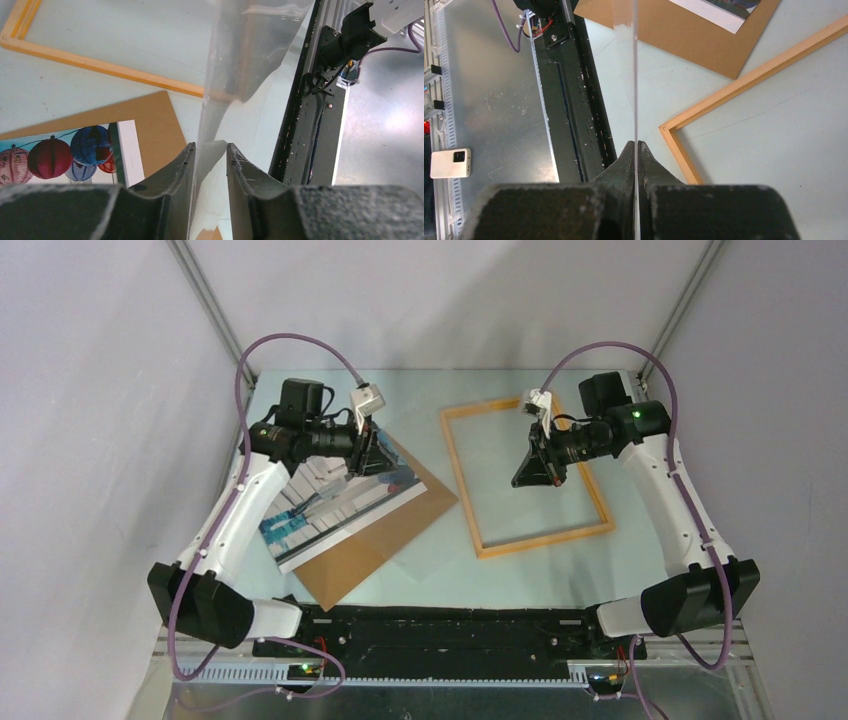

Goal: Put the photo into the frame

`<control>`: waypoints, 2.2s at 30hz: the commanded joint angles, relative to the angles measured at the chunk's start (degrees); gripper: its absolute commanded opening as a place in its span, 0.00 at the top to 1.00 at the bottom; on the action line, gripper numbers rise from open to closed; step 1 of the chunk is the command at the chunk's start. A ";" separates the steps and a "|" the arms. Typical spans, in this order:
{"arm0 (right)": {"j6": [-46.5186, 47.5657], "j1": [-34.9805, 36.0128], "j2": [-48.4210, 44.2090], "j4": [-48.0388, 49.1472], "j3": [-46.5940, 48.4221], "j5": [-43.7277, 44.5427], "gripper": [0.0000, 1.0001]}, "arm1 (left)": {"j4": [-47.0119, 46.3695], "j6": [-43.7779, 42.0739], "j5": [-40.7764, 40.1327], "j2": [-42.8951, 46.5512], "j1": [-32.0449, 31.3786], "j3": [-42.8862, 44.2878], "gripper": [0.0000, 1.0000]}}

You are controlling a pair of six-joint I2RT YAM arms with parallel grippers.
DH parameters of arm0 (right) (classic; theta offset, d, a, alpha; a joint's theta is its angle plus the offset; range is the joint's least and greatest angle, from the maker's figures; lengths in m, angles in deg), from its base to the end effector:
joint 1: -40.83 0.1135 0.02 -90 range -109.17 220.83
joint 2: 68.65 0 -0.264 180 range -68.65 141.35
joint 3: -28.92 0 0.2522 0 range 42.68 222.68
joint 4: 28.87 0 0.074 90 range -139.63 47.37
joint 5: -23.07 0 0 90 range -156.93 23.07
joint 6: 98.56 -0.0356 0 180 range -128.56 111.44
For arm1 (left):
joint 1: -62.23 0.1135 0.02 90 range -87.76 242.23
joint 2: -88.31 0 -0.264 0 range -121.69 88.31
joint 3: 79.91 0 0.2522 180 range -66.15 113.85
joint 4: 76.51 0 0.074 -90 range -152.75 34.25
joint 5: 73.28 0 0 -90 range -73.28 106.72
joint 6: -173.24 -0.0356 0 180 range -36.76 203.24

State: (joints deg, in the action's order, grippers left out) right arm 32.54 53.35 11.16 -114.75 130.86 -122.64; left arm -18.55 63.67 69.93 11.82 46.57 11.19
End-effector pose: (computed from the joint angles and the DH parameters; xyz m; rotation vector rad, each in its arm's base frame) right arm 0.2362 0.0826 0.3840 -1.2779 1.9064 1.0354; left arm 0.2539 -0.1008 0.3684 1.0722 1.8720 -1.0245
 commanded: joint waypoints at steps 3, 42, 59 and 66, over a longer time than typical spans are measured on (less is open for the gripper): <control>1.68 -0.03 0.29 0.37 2.58 -2.36 1.00 | 1.15 -0.47 1.14 2.66 -0.95 1.11 0.64; -8.77 -2.05 -0.41 6.91 -0.34 0.75 0.43 | 3.07 5.69 0.99 8.89 -2.79 1.06 1.00; -27.76 -12.91 -5.02 24.00 -7.73 19.81 0.01 | 2.79 18.02 -7.26 7.17 -2.62 4.55 1.00; -31.67 -15.49 -4.78 32.79 -13.16 40.87 0.02 | -0.90 27.01 -10.18 7.73 -2.40 6.11 1.00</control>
State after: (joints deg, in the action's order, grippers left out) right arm 4.69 37.92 6.97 -90.27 119.93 -96.30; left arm -14.87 83.45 60.82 18.51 44.10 13.92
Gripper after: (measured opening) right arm 0.991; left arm 0.005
